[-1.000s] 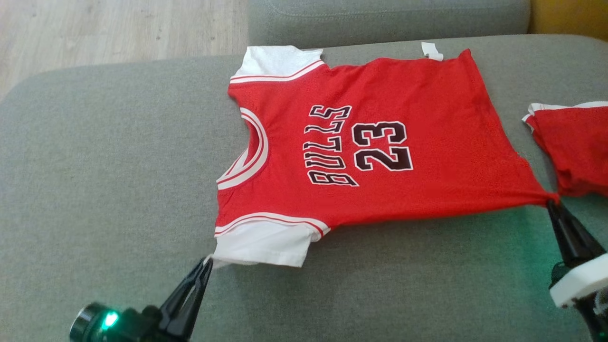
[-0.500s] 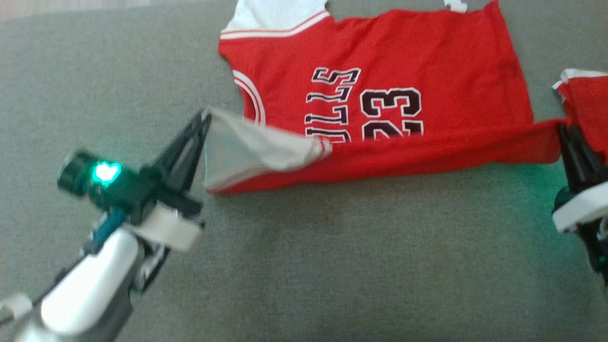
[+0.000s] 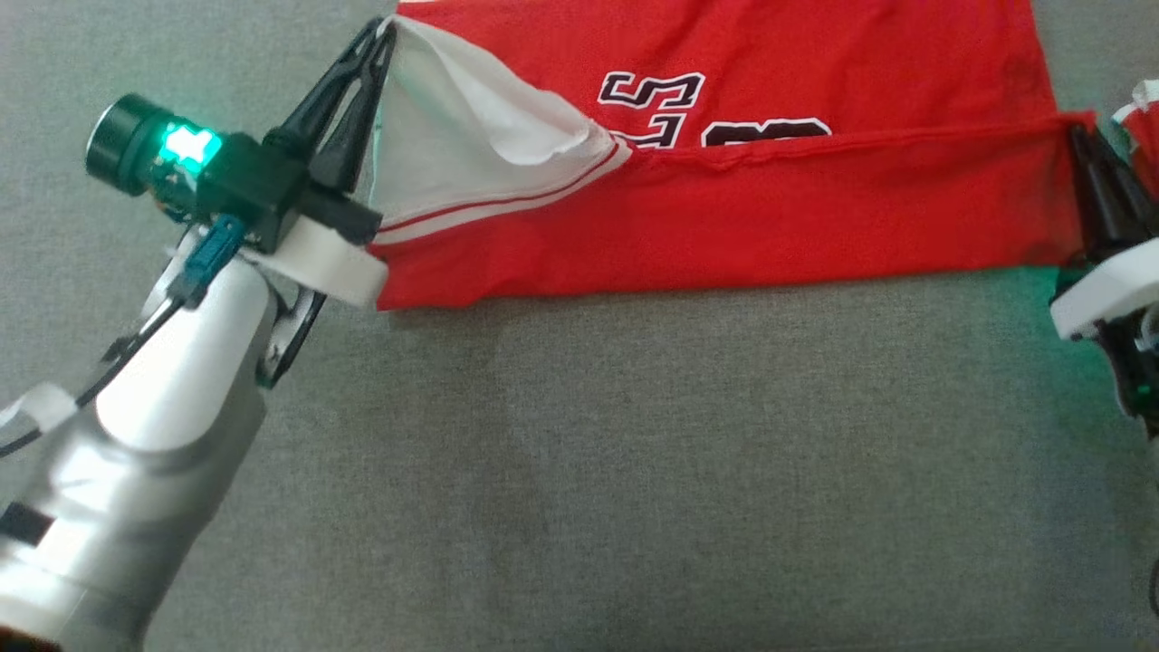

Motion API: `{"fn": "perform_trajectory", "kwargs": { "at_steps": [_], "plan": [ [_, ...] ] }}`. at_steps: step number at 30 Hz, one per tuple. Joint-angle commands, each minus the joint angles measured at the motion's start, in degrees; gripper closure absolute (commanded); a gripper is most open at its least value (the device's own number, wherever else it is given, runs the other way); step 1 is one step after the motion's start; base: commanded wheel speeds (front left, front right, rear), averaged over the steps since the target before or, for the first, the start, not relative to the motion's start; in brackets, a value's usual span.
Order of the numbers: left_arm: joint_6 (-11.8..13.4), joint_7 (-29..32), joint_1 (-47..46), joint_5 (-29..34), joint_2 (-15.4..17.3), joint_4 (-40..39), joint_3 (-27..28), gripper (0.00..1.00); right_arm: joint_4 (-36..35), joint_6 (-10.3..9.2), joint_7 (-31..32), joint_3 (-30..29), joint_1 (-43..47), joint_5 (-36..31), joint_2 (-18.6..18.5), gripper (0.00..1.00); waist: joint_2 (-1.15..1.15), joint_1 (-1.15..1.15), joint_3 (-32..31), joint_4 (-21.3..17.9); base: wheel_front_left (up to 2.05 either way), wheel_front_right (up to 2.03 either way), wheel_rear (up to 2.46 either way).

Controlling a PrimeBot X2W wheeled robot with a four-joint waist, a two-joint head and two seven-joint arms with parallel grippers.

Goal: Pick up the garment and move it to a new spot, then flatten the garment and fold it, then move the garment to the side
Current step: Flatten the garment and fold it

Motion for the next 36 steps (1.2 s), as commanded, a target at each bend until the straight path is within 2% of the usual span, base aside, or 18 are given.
{"fn": "perform_trajectory", "kwargs": {
  "at_steps": [1,2,6,13,18,23,27,28,29,30,31,36],
  "plan": [
    [-0.1,-0.7,-2.7,-0.1,1.1,-0.6,2.3,0.64,-0.8,-0.04,-0.8,0.8,-0.8,0.3,-1.3,0.0,0.0,-0.01,0.2,0.0,0.0,0.0,0.0],
    [0.0,-1.1,-3.0,-0.3,0.5,0.5,2.5,0.0,-0.2,-0.04,-1.4,1.2,-1.5,0.3,-1.2,0.0,0.0,-0.01,0.3,-0.1,0.0,0.0,0.0],
    [1.5,-2.3,-0.7,-1.6,-1.6,3.0,3.4,0.0,1.7,-0.04,-4.0,3.0,-2.7,0.3,-0.8,0.0,0.0,-0.01,-0.4,-0.3,0.0,0.0,0.0],
    [7.1,-2.7,13.8,-7.0,-5.5,1.6,6.0,0.0,3.4,-0.04,-7.9,3.6,0.4,3.0,-0.1,0.0,0.0,-0.01,-3.1,-0.6,0.0,0.0,0.0],
    [10.3,-2.2,19.8,-8.9,-6.2,2.4,6.8,0.0,3.7,-0.04,-9.1,3.8,2.2,3.8,0.4,0.0,0.0,-0.01,-3.6,-1.0,0.0,0.0,0.0],
    [11.3,0.0,20.0,-10.1,-6.0,6.0,7.5,0.0,4.0,-0.04,-9.6,4.5,2.4,3.8,0.9,0.0,0.0,-0.01,-3.3,-1.6,0.0,0.0,0.0],
    [11.1,1.9,19.7,-10.8,-6.2,8.1,7.3,0.0,4.7,-0.04,-9.8,5.1,2.3,4.0,1.1,0.0,0.0,-0.01,-3.3,-2.0,0.0,0.0,0.0],
    [10.8,2.3,19.7,-11.0,-6.3,8.4,7.1,0.26,5.0,-0.04,-9.8,5.2,2.3,4.1,1.1,0.0,0.0,-0.01,-3.4,-2.1,0.0,0.0,0.0],
    [10.4,2.6,19.8,-11.2,-6.5,8.5,6.8,0.67,5.4,-0.04,-9.7,5.3,2.4,4.2,1.2,0.0,0.0,-0.01,-3.5,-2.1,0.0,0.0,0.0],
    [10.0,2.3,19.9,-11.4,-6.6,8.3,6.8,0.95,5.9,-0.04,-9.5,5.4,2.4,4.3,1.3,0.0,0.0,-0.01,-3.7,-2.1,0.0,0.0,0.0],
    [9.6,2.2,20.1,-11.6,-6.7,8.3,6.6,1.0,6.5,-0.04,-9.0,5.7,2.5,4.5,1.3,0.0,0.0,-0.01,-3.9,-2.0,0.0,0.0,0.0],
    [8.2,1.4,20.6,-11.6,-7.0,8.8,5.4,1.0,11.8,-0.04,-5.5,6.7,1.4,4.2,2.0,0.0,0.0,-0.01,-4.9,-1.0,0.0,0.0,0.0]
  ]
}}
